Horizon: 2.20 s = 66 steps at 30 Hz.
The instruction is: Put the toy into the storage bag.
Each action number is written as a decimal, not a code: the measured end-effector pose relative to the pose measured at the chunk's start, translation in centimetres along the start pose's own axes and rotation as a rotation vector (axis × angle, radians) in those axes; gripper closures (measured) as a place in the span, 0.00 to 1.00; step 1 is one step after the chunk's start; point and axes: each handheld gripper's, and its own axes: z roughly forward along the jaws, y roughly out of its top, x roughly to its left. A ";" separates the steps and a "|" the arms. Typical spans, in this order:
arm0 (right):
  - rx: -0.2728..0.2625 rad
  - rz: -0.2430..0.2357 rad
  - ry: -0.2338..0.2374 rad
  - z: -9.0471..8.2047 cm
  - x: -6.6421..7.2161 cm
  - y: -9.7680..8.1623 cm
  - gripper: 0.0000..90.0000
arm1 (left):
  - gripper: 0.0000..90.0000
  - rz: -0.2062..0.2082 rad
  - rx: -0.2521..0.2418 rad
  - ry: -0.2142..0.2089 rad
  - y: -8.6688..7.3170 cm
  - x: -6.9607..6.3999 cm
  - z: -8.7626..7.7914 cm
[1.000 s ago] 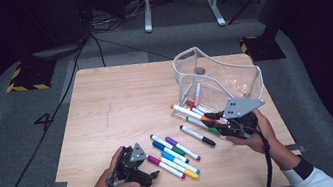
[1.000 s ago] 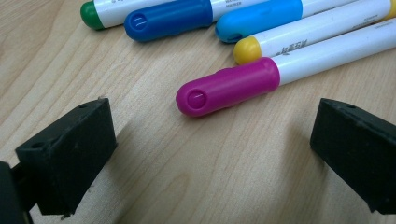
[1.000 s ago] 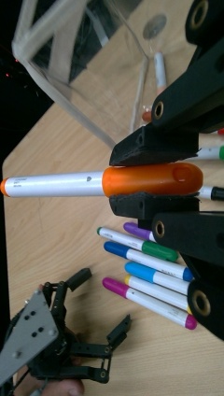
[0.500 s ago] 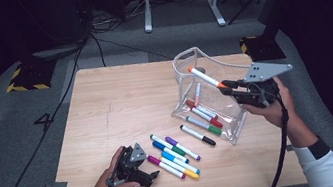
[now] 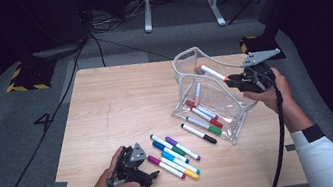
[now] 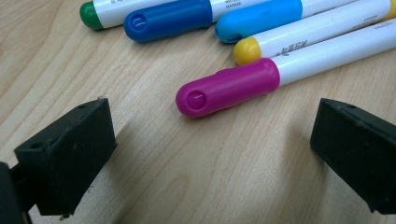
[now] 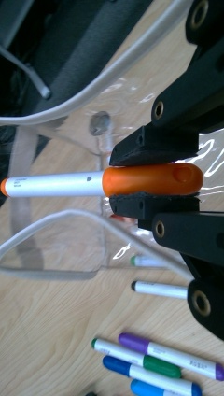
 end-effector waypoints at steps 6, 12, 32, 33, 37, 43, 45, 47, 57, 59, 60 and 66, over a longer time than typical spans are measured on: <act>0.103 0.023 0.027 1.3 -0.2 -0.2 0.83 | 0.00 0.000 0.000 0.000 0.0 0.0 0.0; 0.195 0.022 0.069 2.4 0.3 -0.1 0.83 | 0.00 0.001 0.000 0.000 0.0 0.0 0.0; 0.167 -0.020 0.051 0.6 0.8 0.3 0.59 | 0.00 0.002 -0.001 -0.002 0.0 0.0 0.0; 0.149 -0.014 0.045 0.1 0.8 0.3 0.57 | 0.00 0.002 -0.002 -0.002 0.0 0.0 0.0; -0.004 -0.005 0.054 -2.7 1.3 0.1 0.55 | 0.00 0.002 -0.001 -0.002 0.0 0.0 0.0; -0.108 -0.036 0.079 -5.6 3.3 -1.6 0.54 | 0.00 0.002 -0.001 -0.002 0.0 0.0 0.0; -0.129 -0.059 0.081 -6.2 4.3 -2.1 0.55 | 0.00 0.002 -0.001 -0.002 0.0 0.0 0.0; -0.161 -0.079 0.108 -6.8 5.6 -2.8 0.55 | 0.00 0.000 -0.001 0.001 0.0 0.0 0.0; -0.168 -0.105 0.183 -5.3 10.8 -6.9 0.53 | 0.00 0.000 -0.001 0.001 0.0 0.0 0.0; -0.167 -0.100 0.212 -4.4 11.7 -8.0 0.53 | 0.00 -0.001 -0.001 0.002 0.0 0.0 0.0; -0.166 -0.098 0.215 -4.0 12.0 -8.4 0.53 | 0.00 -0.001 -0.001 0.002 0.0 0.0 0.0; -0.066 -0.084 0.222 0.8 13.6 -11.4 0.52 | 0.00 -0.001 0.000 0.000 0.0 0.0 0.0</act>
